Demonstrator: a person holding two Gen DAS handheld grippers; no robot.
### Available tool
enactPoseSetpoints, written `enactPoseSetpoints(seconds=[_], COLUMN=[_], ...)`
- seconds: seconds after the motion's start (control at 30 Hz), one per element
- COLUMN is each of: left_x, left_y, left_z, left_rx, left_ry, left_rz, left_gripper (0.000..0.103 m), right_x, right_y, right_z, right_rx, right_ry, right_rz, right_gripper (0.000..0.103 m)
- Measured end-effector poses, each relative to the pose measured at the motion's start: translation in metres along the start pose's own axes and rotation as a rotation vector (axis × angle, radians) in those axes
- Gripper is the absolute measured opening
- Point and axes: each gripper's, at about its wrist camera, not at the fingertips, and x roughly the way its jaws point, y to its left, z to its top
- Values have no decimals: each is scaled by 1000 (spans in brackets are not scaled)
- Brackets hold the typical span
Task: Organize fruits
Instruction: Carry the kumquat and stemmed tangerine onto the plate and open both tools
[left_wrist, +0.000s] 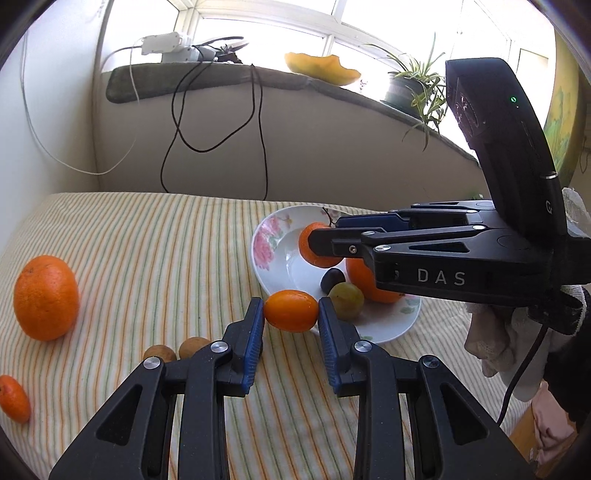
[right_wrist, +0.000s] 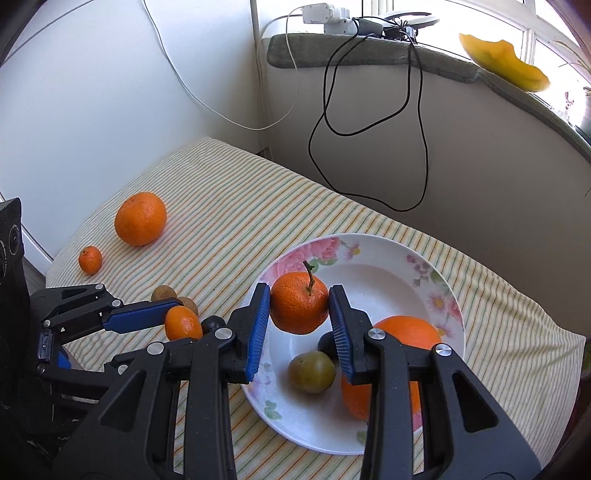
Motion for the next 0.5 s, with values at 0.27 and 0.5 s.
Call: enactPoseSetpoints(seconds=[0.27,0.5], left_x=[16,27], left_y=[-10,-12], left_z=[4,6], left_rx=[10,3], left_ry=[14,28], left_rz=[-12,-25], left_gripper=[28,28], right_x=[11,18], right_y=[-15,-16], right_z=[-2,0], right_rx=[35,27], right_ry=[26,38], right_rz=[7,15], right_gripper=[34,34])
